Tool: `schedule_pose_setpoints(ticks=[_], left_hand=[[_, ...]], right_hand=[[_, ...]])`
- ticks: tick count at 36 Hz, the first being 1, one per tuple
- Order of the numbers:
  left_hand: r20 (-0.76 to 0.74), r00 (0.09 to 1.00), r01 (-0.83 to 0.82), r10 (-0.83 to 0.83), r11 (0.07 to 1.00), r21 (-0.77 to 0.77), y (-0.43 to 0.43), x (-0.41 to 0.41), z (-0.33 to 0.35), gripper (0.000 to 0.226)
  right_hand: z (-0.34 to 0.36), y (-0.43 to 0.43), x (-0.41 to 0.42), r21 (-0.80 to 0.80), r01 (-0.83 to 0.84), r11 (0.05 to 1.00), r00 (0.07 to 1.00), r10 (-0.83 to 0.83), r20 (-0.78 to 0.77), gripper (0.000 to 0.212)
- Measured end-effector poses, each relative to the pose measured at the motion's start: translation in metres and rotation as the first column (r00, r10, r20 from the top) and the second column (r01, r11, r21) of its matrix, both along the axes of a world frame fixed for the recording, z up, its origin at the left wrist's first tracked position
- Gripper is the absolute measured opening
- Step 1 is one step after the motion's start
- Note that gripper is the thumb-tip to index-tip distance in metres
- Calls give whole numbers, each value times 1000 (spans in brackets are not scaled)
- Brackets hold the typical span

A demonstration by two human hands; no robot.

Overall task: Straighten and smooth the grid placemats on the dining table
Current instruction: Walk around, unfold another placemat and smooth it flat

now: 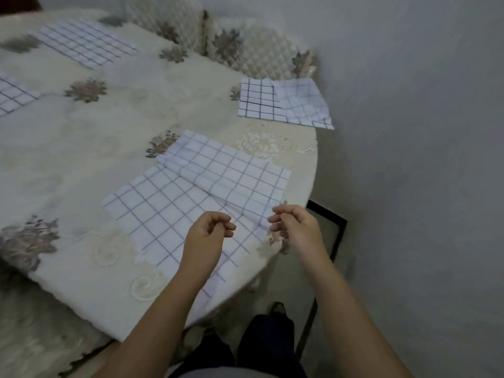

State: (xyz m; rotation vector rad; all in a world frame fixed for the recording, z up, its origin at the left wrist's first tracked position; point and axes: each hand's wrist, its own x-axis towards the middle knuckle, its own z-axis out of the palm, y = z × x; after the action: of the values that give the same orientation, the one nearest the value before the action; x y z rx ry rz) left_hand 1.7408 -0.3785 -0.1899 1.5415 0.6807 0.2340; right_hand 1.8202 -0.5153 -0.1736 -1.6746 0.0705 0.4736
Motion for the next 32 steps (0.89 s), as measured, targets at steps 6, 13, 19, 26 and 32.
schedule_pose_setpoints(ticks=[6,13,19,26,32], left_hand=[[-80,965,-251,250,968,-9,10,9,-19,27],[-241,831,-506,501,861,46,3,28,-43,27],[-354,686,-633,636,761,142,-9,35,-56,16],[-431,563,-745,705,659,103,-25,32,-61,15],[-451,546,-780,706,625,33,-30,30,-64,13]], right_hand=[[-17,29,72,-94,-226,969,973,230,28,19],[-52,29,165,-491,-362,793,898,437,44,30],[-75,33,215,-805,-411,428,780,622,-68,62],[-86,54,223,-877,-426,223,684,714,-151,53],[-94,67,224,-825,-522,215,607,773,-183,37]])
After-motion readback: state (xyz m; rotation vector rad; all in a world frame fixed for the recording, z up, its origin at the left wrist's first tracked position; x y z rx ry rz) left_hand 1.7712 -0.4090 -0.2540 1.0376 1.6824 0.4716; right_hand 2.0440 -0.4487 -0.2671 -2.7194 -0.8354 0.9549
